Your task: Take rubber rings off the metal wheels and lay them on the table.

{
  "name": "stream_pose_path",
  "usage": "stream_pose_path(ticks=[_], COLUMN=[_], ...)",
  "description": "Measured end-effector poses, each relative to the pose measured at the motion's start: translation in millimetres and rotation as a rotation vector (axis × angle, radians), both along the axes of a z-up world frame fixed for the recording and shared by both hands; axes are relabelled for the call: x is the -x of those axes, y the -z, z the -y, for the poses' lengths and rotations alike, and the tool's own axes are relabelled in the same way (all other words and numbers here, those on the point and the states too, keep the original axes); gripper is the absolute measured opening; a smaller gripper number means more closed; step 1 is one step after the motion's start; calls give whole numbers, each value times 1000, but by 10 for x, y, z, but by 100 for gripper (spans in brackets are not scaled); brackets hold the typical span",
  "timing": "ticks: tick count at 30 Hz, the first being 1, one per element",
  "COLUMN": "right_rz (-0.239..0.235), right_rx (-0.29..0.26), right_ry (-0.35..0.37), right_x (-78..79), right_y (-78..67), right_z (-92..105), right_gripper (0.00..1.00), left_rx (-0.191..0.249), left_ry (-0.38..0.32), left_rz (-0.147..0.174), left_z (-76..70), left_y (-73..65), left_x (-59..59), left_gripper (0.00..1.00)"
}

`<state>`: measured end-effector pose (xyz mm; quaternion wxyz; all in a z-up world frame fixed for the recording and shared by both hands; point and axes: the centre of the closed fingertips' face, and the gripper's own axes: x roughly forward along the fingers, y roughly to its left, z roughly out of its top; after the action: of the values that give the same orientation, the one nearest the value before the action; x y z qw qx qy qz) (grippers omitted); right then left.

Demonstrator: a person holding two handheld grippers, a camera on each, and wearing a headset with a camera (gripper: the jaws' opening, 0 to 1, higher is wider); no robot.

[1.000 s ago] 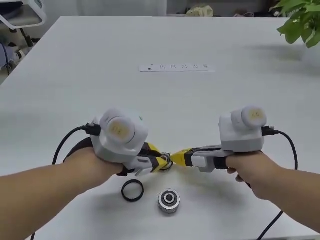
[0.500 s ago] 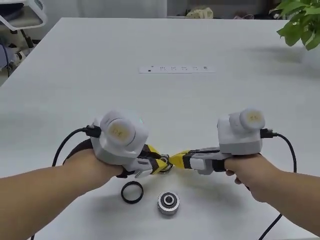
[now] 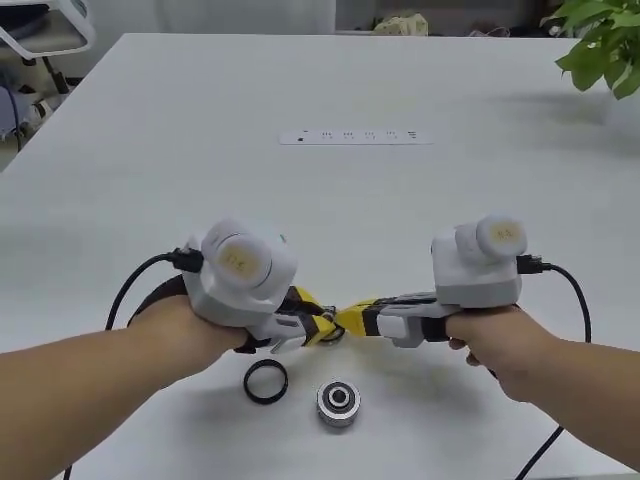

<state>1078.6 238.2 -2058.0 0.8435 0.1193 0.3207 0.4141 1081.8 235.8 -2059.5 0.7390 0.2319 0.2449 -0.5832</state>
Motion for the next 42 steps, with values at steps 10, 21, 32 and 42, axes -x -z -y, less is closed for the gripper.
stream_pose_path(ticks=[10, 21, 32, 42], right_rz=[28, 25, 23, 27], right_rx=[-9, -3, -11, -15], right_ry=[1, 21, 26, 25], right_x=[-26, -40, -38, -34], right_y=[-33, -37, -53, -80], right_z=[-70, 11, 29, 17], right_gripper=[0, 0, 0, 0], left_rx=[3, 8, -10, 32], left_ry=[-2, -12, 6, -1], left_rz=[-1, -5, -4, -36], left_z=[1, -4, -7, 8], left_y=[-1, -6, -10, -113], left_x=[-2, 0, 12, 74], left_gripper=[7, 7, 8, 13])
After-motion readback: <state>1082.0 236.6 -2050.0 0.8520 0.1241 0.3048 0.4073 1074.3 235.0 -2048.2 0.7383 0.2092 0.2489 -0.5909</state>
